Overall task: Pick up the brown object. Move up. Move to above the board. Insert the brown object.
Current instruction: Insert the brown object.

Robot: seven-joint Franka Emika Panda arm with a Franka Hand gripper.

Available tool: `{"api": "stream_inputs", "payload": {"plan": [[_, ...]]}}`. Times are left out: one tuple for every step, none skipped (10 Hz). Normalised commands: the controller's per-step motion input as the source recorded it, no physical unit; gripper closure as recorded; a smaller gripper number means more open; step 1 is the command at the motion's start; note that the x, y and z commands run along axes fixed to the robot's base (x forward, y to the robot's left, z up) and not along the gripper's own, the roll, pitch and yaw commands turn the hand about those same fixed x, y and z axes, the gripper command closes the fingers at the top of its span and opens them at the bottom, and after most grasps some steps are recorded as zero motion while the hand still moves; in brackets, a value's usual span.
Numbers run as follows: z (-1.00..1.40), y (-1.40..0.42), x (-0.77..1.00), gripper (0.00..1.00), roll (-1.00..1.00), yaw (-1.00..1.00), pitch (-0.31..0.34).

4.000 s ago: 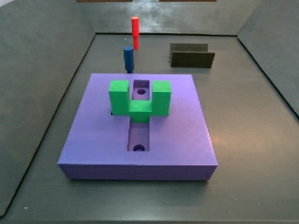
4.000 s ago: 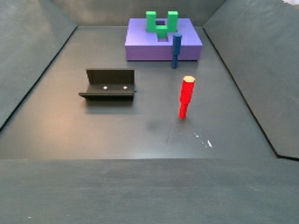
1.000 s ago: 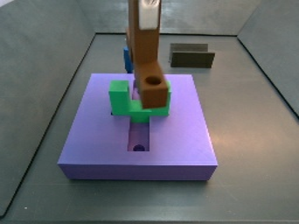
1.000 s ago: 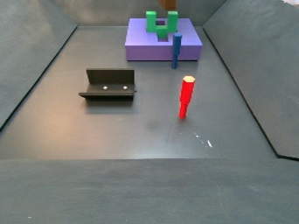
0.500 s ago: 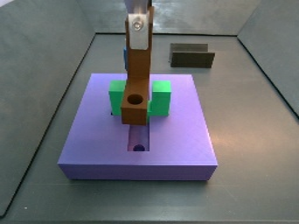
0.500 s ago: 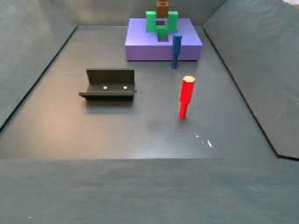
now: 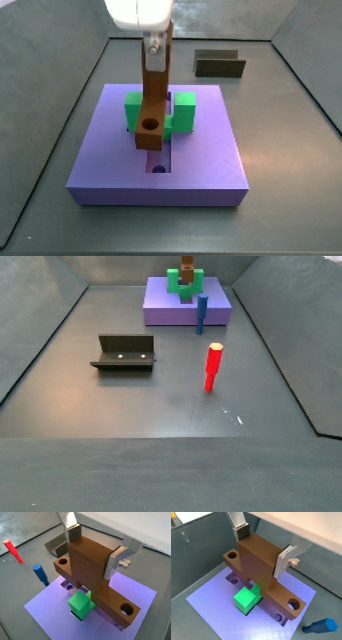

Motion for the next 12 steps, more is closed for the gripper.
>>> {"api": "stream_inputs", "payload": {"plan": [[-0.28,-0.03,0.11,1.00,-0.03,-0.01,-0.030],[-0.31,0.00,0.13,1.00,0.00,-0.02,-0.024],[-0.27,0.00,0.14,1.00,0.01,-0.01,0.000],[-0.26,0.00,0.08,1.00,0.03,0.00,0.000],[-0.22,0.00,0.00,1.00,0.00,0.00,0.000],[-0.20,0.00,0.00,1.00,0.00,0.00,0.000],[-0.19,0.00,0.01,1.00,0.00,0.00,0.000],[-0.19,0.00,0.11,1.00,0.00,0.00,0.000],[-0.22,0.00,0.10,1.00,0.00,0.00,0.000],[-0.23,0.00,0.05,1.00,0.00,0.00,0.000],[-0.20,0.00,0.02,1.00,0.00,0.00,0.000],[-0.17,0.00,0.04,1.00,0.05,0.00,0.000]]}}
